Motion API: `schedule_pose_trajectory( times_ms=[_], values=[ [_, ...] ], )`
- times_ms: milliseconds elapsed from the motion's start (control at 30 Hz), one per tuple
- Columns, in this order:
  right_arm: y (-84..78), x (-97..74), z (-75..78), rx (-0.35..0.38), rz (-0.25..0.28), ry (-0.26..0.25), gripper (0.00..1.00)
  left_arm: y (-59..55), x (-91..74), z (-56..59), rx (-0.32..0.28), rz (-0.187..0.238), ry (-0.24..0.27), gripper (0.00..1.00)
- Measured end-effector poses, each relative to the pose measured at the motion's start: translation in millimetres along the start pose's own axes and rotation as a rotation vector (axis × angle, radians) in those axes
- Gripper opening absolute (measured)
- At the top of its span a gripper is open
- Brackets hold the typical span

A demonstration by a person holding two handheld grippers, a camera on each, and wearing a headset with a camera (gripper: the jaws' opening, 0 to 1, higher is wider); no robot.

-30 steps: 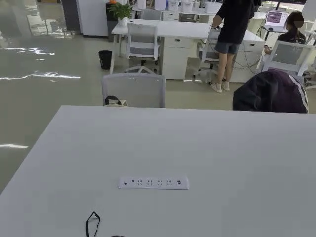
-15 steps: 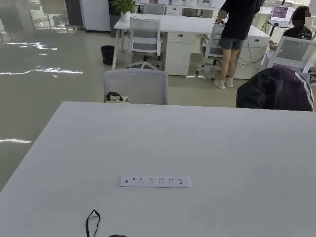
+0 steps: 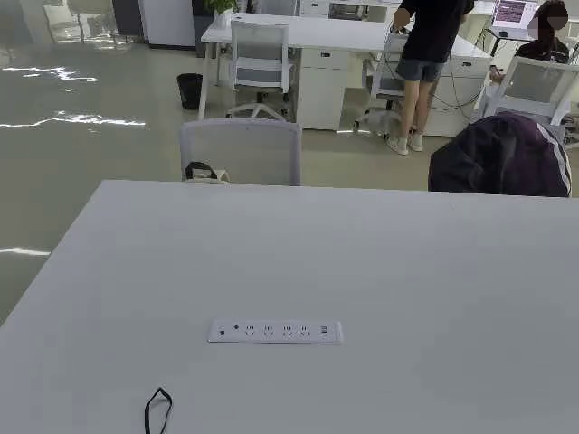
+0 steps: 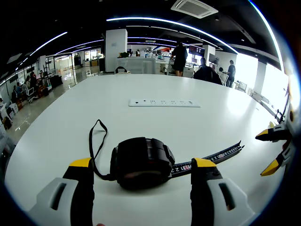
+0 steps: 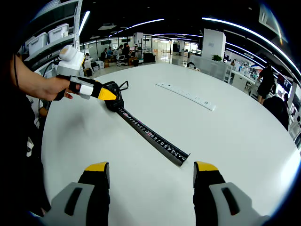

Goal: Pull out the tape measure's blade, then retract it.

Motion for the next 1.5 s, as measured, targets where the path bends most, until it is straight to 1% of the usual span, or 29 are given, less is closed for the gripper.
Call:
schedule_pose_trajectory(
  times_ms=[67, 100, 167, 233, 267, 333, 400, 433, 500, 567, 600, 633, 767, 833, 933, 1033, 1167, 1233, 1300, 1433, 1500],
  values=[
    [-1.5, 2.4, 4.1, -0.004, -0.004, 0.008, 0.71, 1.4, 1.8, 0.3, -0.005, 0.003, 0.003, 0.82],
    [-2.0, 4.0, 8.0, -0.023, -0.005, 0.013, 0.68, 2.6, 2.8, 0.2, -0.008, 0.008, 0.007, 0.82],
    [-3.0, 7.1, 11.9, -0.027, -0.006, 0.038, 0.65, 3.2, 3.4, 0.7, -0.006, 0.008, 0.014, 0.82],
    [-5.0, 9.9, 15.7, -0.030, -0.016, 0.052, 0.65, 1.5, 4.5, 0.6, -0.021, 0.003, 0.021, 0.82],
    [-5.9, 11.6, 18.0, -0.046, -0.027, 0.069, 0.65, 0.6, 4.6, 0.8, -0.023, -0.002, 0.025, 0.82],
    [-8.0, 13.7, 22.0, -0.066, -0.035, 0.089, 0.63, 0.9, 3.8, 2.4, -0.024, -0.005, 0.024, 0.81],
    [-8.9, 17.0, 28.1, -0.074, -0.033, 0.106, 0.62, 0.8, 4.2, 2.4, -0.020, -0.007, 0.023, 0.80],
    [-8.2, 18.7, 30.8, -0.076, -0.029, 0.122, 0.61, 0.4, 6.5, 1.5, -0.026, 0.000, 0.025, 0.80],
    [-7.3, 20.7, 34.5, -0.091, -0.031, 0.139, 0.59, 0.4, 7.7, 2.0, -0.034, -0.002, 0.022, 0.79],
    [-7.9, 22.7, 39.5, -0.115, -0.044, 0.158, 0.57, 0.2, 10.5, 1.6, -0.031, -0.004, 0.020, 0.79],
    [-8.6, 24.0, 42.0, -0.128, -0.052, 0.177, 0.55, 0.6, 10.8, 2.1, -0.034, -0.005, 0.020, 0.78],
    [-9.4, 25.1, 44.2, -0.130, -0.056, 0.186, 0.55, 2.6, 9.5, 3.8, -0.036, -0.006, 0.020, 0.78],
    [-14.2, 29.7, 52.4, -0.170, -0.076, 0.239, 0.52, -0.9, 12.5, 1.3, -0.045, -0.011, 0.025, 0.77],
    [-13.8, 31.3, 54.4, -0.177, -0.085, 0.255, 0.50, -1.6, 13.0, 0.5, -0.048, -0.010, 0.029, 0.75],
    [-18.0, 35.1, 60.1, -0.204, -0.101, 0.297, 0.47, -1.8, 13.9, 1.7, -0.055, -0.012, 0.035, 0.74],
    [-19.1, 38.4, 61.9, -0.198, -0.103, 0.335, 0.41, -5.2, 15.8, 2.4, -0.057, -0.018, 0.037, 0.74],
    [-21.7, 42.6, 63.2, -0.199, -0.112, 0.383, 0.38, -7.7, 17.5, 4.0, -0.056, -0.025, 0.037, 0.73],
    [-24.4, 44.6, 62.2, -0.204, -0.119, 0.423, 0.34, -8.2, 16.8, 3.3, -0.055, -0.026, 0.042, 0.72],
    [-24.4, 46.0, 62.8, -0.203, -0.122, 0.434, 0.31, -9.1, 16.5, 3.1, -0.059, -0.027, 0.049, 0.71],
    [-26.9, 51.4, 66.4, -0.197, -0.120, 0.454, 0.30, -9.3, 17.7, 2.0, -0.059, -0.023, 0.056, 0.70],
    [-23.6, 51.7, 64.9, -0.202, -0.117, 0.468, 0.28, -9.4, 18.5, 1.3, -0.069, -0.021, 0.061, 0.68]
  ],
)
Point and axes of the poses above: the centre of the closed fingertips' face, and the gripper's own axes: x roughly forward along the fingers, z roughly to its right, y roughly out of its top, the point moved 4 cm from there along -x, roughly backward along the fingers, and after that the axes turned 12 degrees about z, right-handed, at the moved point
